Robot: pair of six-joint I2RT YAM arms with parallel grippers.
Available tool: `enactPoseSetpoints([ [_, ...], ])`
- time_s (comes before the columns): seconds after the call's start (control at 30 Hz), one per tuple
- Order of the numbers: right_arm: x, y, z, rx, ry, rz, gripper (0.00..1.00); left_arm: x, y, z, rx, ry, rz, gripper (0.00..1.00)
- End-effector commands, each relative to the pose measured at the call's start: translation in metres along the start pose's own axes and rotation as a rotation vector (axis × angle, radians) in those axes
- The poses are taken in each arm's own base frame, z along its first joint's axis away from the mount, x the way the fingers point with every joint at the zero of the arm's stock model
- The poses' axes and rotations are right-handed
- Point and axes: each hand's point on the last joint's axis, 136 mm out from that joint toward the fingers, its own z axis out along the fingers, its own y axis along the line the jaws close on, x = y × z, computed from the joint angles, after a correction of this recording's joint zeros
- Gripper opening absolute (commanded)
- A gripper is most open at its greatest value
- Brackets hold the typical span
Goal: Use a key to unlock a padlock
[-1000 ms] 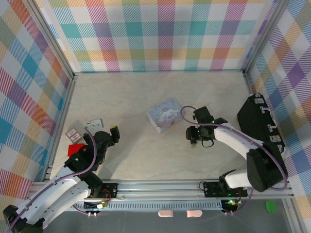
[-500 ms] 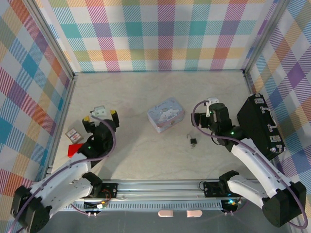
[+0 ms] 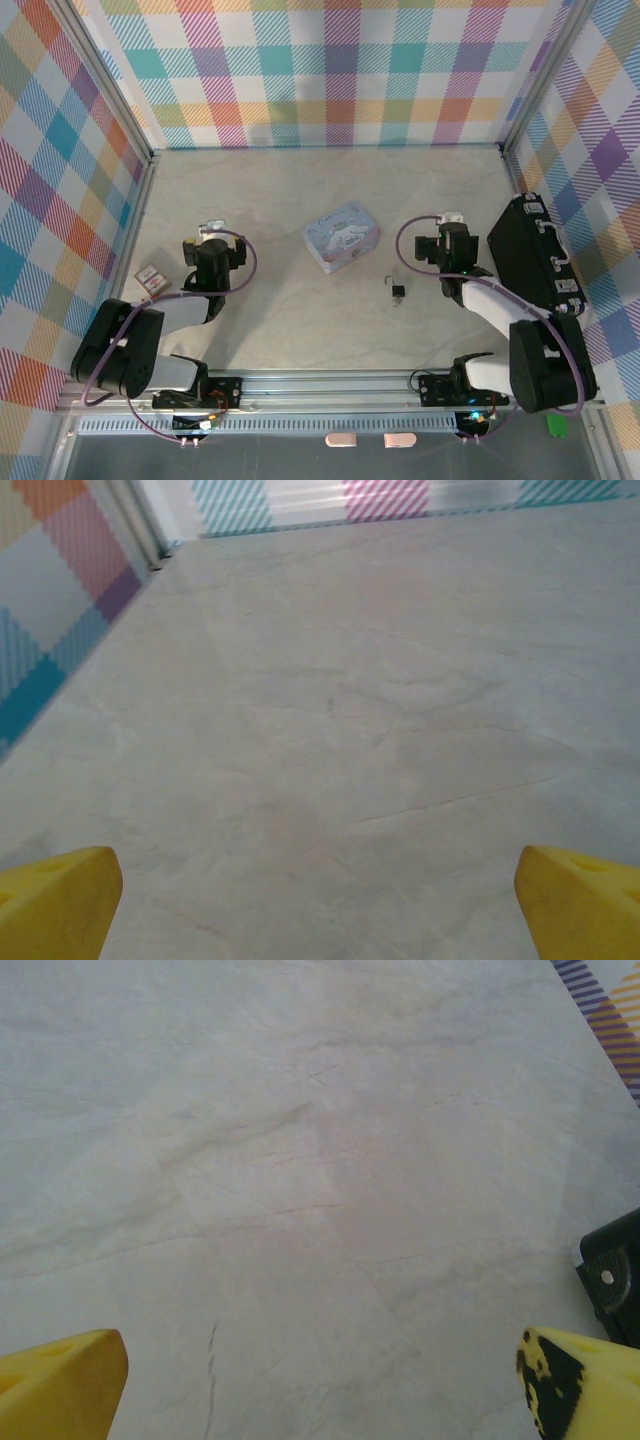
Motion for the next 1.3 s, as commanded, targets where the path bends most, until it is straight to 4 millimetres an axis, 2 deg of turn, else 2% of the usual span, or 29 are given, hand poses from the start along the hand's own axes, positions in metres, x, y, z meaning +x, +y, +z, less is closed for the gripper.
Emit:
enactPoseSetpoints([
  [0.0,-0.032,-0.005,0.005,-0.013,-0.159,0.027,0.99,-0.011,-0.008,0.007,0.091,-0.092,-0.061,1.0],
  [0.07,-0.034,-0.005,0.009,-0.042,-0.183,0.028,0.99,-0.002,-0.005,0.014,0.095,-0.1,-0.09,1.0],
  [0.2,-0.026,0.0,0.019,-0.159,-0.184,0.097,0.99,0.008,-0.012,0.026,0.122,-0.056,-0.076,1.0],
  [0.33,-0.027,0.011,0.018,-0.239,-0.183,0.072,0.99,0.011,0.005,0.039,0.07,0.009,-0.153,1.0],
  [0.53,-0.024,0.017,0.013,-0.28,-0.191,0.064,0.99,0.01,0.006,0.039,0.068,0.002,-0.153,1.0],
  [0.6,-0.031,0.016,0.008,-0.284,-0.239,0.069,0.99,0.01,0.006,0.039,0.068,0.001,-0.154,1.0],
  [0.67,-0.023,0.016,0.008,-0.301,-0.269,0.094,0.99,0.01,0.006,0.039,0.068,0.001,-0.153,1.0],
  [0.77,-0.015,0.013,0.024,-0.265,-0.292,0.112,0.99,0.011,0.006,0.039,0.069,0.003,-0.153,1.0],
  [0.8,-0.019,0.013,0.028,-0.265,-0.291,0.112,0.99,0.01,0.006,0.039,0.069,0.001,-0.152,1.0],
  [0.87,-0.016,0.013,0.038,-0.253,-0.212,0.118,0.99,0.01,0.006,0.039,0.069,0.002,-0.152,1.0],
  [1.27,-0.017,0.012,0.037,-0.248,-0.214,0.118,0.99,0.01,0.006,0.039,0.068,0.002,-0.153,1.0],
])
